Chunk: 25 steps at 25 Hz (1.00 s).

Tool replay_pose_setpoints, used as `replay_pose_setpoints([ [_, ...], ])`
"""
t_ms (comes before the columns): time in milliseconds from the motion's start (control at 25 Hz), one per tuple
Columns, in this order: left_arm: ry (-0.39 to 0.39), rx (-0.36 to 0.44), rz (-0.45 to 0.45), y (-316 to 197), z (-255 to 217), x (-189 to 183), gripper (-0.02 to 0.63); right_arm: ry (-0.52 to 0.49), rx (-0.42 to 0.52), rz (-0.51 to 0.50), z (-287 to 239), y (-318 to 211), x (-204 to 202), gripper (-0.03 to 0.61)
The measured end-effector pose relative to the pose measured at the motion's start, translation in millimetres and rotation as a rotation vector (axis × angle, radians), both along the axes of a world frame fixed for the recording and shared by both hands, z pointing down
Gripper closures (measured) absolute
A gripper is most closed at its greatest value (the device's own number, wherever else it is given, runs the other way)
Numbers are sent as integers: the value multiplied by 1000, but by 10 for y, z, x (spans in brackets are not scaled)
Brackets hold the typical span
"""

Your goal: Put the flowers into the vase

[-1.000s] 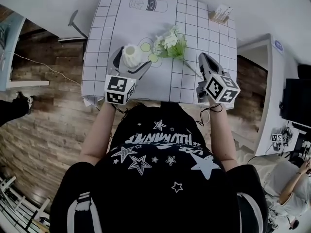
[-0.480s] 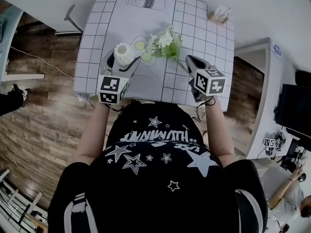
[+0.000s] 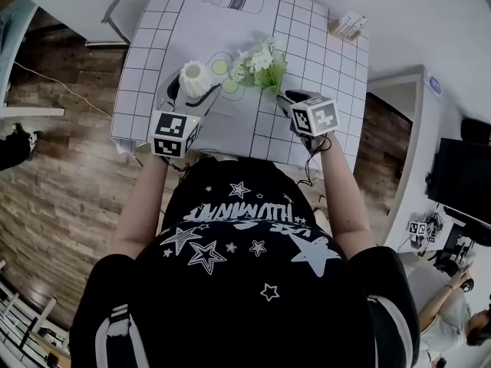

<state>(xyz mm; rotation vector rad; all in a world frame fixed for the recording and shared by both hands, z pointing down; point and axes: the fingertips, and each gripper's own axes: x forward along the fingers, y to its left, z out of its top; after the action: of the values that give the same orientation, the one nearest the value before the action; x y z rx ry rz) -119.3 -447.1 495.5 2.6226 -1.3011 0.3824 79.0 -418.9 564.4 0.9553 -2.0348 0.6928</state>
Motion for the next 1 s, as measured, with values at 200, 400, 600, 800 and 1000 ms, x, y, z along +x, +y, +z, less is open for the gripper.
replay_pose_setpoints([
  [200,6,-2,0,1,7,2,236,66,-58,-51,153,-101,-59,440],
  [400,10,-5,2,1,10,4,236,159,-102,-96,303,-133,-67,439],
  [600,8,-9,7,1,12,4,236,195,-126,-75,342,-163,-42,477],
  [800,12,-6,5,16,12,3,235,192,-137,-98,340,-160,-42,520],
  [1000,17,-4,6,15,6,8,235,85,-122,-79,211,-155,-123,526],
])
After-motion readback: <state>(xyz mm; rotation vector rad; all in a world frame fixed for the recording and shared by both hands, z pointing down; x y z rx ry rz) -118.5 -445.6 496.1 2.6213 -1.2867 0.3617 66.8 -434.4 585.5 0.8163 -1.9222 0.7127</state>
